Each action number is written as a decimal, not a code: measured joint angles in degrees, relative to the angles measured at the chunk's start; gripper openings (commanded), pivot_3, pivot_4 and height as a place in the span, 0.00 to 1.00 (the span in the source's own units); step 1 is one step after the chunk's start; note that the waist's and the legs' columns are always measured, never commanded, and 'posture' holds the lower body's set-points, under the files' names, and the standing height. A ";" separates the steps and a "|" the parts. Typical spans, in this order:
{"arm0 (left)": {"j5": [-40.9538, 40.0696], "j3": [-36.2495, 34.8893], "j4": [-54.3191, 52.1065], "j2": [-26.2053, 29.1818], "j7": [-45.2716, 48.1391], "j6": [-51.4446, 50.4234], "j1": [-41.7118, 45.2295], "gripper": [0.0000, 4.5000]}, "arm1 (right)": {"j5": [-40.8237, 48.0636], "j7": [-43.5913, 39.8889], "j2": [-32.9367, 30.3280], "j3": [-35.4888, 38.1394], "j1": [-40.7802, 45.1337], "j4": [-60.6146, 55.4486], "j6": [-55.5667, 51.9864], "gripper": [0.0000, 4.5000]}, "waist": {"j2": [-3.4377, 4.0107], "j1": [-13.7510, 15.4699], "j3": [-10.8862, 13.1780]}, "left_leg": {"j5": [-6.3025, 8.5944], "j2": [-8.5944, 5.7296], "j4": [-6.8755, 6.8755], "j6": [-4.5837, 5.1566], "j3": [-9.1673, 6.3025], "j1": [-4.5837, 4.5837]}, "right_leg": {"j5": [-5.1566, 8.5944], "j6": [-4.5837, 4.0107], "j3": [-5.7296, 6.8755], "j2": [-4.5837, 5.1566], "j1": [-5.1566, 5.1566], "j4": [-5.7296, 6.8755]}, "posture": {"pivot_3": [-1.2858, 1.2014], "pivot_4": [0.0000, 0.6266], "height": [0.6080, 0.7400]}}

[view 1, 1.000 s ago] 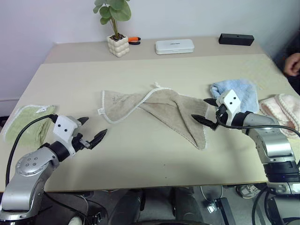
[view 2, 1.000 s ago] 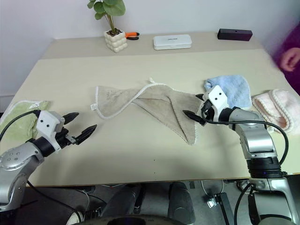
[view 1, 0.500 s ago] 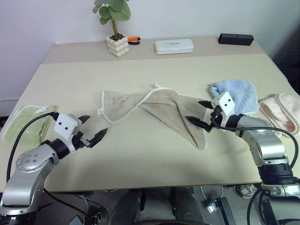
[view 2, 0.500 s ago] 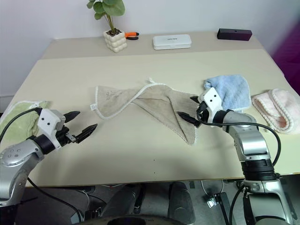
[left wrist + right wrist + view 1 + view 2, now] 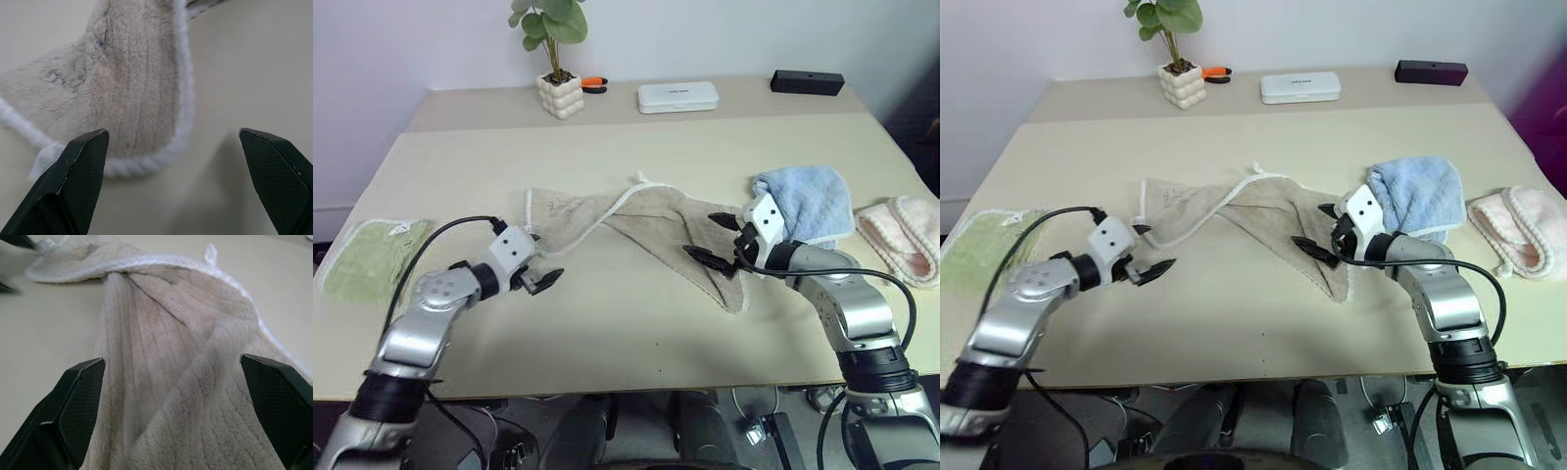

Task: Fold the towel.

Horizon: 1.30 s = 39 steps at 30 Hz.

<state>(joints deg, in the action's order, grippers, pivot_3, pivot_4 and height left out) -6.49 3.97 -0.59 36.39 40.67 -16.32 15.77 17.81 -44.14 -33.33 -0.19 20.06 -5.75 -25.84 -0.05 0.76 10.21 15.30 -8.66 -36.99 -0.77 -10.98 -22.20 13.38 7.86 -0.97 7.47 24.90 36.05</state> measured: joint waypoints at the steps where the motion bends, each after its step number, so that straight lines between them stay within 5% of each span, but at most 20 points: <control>1: 0.41 0.32 1.45 -0.52 0.12 0.80 1.05 0.97 | -0.11 0.14 0.06 -0.07 0.20 -0.02 0.02 1.00 | 0.00 0.00 0.00 | 0.00 0.00 0.00 -0.01 0.00 0.00 | -0.01 -0.01 0.00 0.00 0.00 0.00 | 0.52 0.24 1.00; 4: 1.11 1.48 4.68 -1.06 0.75 3.49 2.93 0.79 | -0.26 0.63 0.06 -0.07 0.30 -0.13 0.09 1.00 | 0.01 0.00 -0.02 | 0.00 0.00 -0.02 -0.01 0.00 0.01 | -0.04 0.00 -0.01 0.01 -0.01 0.01 | 0.52 0.24 1.00; 11: 1.58 1.93 7.95 -1.88 0.60 6.97 3.09 0.05 | -0.30 1.54 -0.13 0.16 0.28 -1.00 0.09 1.00 | 0.01 -0.15 -0.02 | -0.01 0.07 -0.05 -0.01 0.02 0.03 | -0.09 -0.04 -0.05 -0.09 -0.01 0.03 | 0.52 0.24 1.00; 12: 1.70 1.88 8.41 -1.88 0.38 7.31 3.09 0.01 | -0.31 1.68 -0.26 0.32 0.28 -1.00 0.09 1.00 | 0.01 -0.16 -0.02 | -0.01 0.08 -0.05 -0.01 0.03 0.04 | -0.09 -0.04 -0.06 -0.10 0.00 0.03 | 0.52 0.24 1.00; 18: -0.51 -2.68 7.87 -2.64 -0.82 8.89 0.81 0.01 | -5.08 4.46 -2.57 0.76 4.79 5.08 1.05 1.00 | 0.00 -0.20 -0.02 | -0.01 0.09 -0.05 -0.02 0.11 0.03 | -0.11 -0.05 -0.14 -0.11 0.04 0.03 | 0.52 0.24 1.00; 33: -3.18 -8.08 -4.48 -1.26 -1.33 6.01 -9.16 0.01 | -17.53 0.09 -1.03 -5.77 29.98 53.10 13.02 1.00 | 0.00 -0.99 -0.02 | -0.15 0.14 -0.01 -0.26 0.20 0.04 | -0.15 -0.09 -0.20 -0.15 0.06 0.01 | 0.52 0.24 1.00; 39: -3.24 -8.25 -6.32 -1.01 -1.56 5.39 -10.87 0.00 | -18.65 -3.96 0.83 -6.31 34.18 61.31 17.17 0.40 | 0.00 -1.63 -0.02 | -0.16 0.14 -0.01 -0.28 0.19 0.04 | -0.16 -0.09 -0.21 -0.16 0.07 0.02 | 0.52 0.24 1.00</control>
<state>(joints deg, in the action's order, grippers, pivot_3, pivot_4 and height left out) -9.72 -4.28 -6.91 35.38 39.11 -10.93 4.90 -0.84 -48.11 -32.50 -6.50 54.25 55.56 -8.66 -0.04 -0.87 10.19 15.14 -8.51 -37.00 -1.05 -10.78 -22.16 13.22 7.77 -1.18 7.31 24.97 36.07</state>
